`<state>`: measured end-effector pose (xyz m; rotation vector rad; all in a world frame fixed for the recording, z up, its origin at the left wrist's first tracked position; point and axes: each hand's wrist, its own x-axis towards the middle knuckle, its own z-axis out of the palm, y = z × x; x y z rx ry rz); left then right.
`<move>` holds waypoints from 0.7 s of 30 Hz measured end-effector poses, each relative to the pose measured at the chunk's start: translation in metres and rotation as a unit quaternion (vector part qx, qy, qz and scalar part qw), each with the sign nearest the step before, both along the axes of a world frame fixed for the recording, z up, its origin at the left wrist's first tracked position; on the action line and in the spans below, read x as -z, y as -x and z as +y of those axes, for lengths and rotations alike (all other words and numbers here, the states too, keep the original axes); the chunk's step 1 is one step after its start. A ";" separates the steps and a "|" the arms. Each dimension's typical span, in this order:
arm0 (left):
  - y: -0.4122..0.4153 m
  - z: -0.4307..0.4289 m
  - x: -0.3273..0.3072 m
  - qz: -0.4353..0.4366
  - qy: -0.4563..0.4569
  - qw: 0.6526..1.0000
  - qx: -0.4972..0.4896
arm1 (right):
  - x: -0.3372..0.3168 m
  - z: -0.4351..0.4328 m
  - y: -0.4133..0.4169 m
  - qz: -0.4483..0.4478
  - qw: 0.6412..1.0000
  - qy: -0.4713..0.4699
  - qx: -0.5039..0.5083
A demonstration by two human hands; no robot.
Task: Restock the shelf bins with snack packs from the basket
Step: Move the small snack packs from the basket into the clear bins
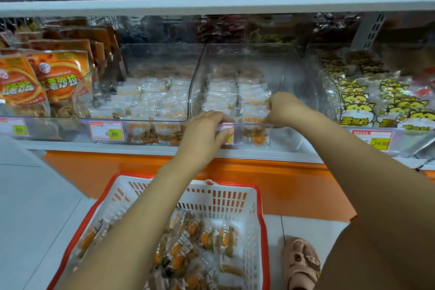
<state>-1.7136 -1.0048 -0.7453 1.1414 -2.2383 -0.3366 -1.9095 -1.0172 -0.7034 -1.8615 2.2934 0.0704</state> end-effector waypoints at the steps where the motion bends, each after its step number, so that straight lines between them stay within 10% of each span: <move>1: 0.001 0.000 0.001 0.004 -0.001 1.000 0.000 | -0.001 0.002 0.000 -0.011 1.000 0.011 0.012; 8: -0.002 0.017 0.018 0.167 0.055 0.984 -0.007 | -0.015 0.049 -0.022 -0.105 0.939 0.325 -0.044; 14: -0.017 0.049 0.055 0.176 -0.004 0.984 0.004 | 0.039 0.091 -0.042 -0.097 0.972 0.151 -0.155; 21: -0.028 0.057 0.134 -0.005 -0.286 0.957 -0.056 | 0.142 0.108 -0.026 -0.201 0.972 -0.093 0.075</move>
